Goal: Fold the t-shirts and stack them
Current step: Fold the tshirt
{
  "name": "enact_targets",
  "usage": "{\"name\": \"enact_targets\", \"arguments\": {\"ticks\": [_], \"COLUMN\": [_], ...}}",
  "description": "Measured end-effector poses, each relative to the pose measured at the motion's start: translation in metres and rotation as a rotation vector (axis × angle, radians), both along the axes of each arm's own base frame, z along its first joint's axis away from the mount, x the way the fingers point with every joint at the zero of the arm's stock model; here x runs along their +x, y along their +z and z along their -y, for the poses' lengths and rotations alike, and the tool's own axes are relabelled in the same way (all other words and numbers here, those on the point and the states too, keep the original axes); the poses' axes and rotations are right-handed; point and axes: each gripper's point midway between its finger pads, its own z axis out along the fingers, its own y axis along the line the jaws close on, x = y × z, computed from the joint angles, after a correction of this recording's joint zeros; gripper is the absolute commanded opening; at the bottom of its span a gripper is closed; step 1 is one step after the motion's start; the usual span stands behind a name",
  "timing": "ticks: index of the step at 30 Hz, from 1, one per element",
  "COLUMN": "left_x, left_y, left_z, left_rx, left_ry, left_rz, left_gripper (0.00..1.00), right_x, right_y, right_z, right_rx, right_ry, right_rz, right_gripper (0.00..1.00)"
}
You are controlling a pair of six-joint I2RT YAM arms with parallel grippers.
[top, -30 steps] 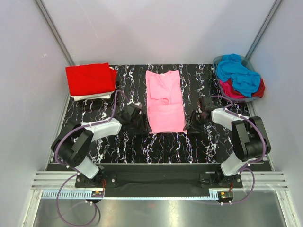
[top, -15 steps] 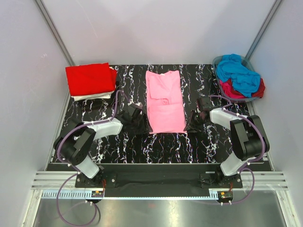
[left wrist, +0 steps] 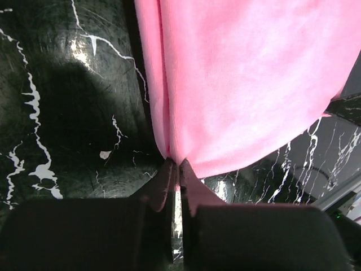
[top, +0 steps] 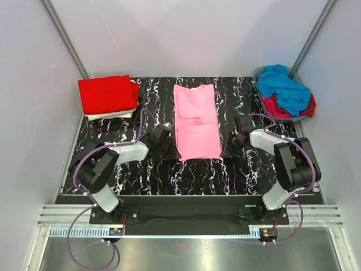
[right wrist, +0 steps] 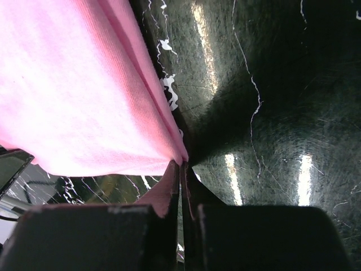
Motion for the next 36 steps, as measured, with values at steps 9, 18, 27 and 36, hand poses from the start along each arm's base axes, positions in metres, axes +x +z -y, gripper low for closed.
{"name": "enact_targets", "arguments": {"ticks": [9,18,27,36], "left_x": [-0.007,-0.07,-0.141,-0.185], "left_y": [0.006,0.047,0.07,0.066], "left_z": [0.003,0.022,0.005,-0.015], "left_rx": [0.002,-0.04,-0.053,-0.057], "left_ry": [-0.015,-0.107,-0.137,-0.13], "left_rz": [0.006,0.069,0.082,0.035], "left_gripper": [0.0,0.0,0.0,0.0], "right_x": [-0.004,-0.06,-0.102,-0.156], "right_y": [0.003,0.03,0.094,0.115], "right_z": [0.001,0.004,-0.005,-0.01], "right_rx": [0.003,0.079,0.218,0.296], "right_ry": [0.0,0.006,0.014,0.025], "right_rz": [0.008,0.04,0.16,0.143], "right_gripper": [0.0,0.0,0.0,0.0]}}
